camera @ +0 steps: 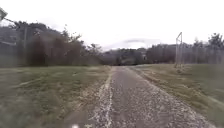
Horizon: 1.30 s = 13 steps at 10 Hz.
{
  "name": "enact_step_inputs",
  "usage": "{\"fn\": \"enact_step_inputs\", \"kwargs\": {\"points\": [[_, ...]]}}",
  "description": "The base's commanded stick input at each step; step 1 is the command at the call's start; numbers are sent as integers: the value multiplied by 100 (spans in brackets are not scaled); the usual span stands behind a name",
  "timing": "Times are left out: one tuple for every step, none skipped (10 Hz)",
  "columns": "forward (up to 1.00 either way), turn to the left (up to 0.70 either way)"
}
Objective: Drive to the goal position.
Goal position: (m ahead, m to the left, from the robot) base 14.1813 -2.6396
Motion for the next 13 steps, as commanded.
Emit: {"fn": "enact_step_inputs", "kwargs": {"points": [[60, -11], [60, -4], [60, 0], [60, 0], [60, 0], [60, 0], [60, 0], [60, 0], [60, 0], [60, 0], [60, 0], [60, -1], [60, -8]]}}
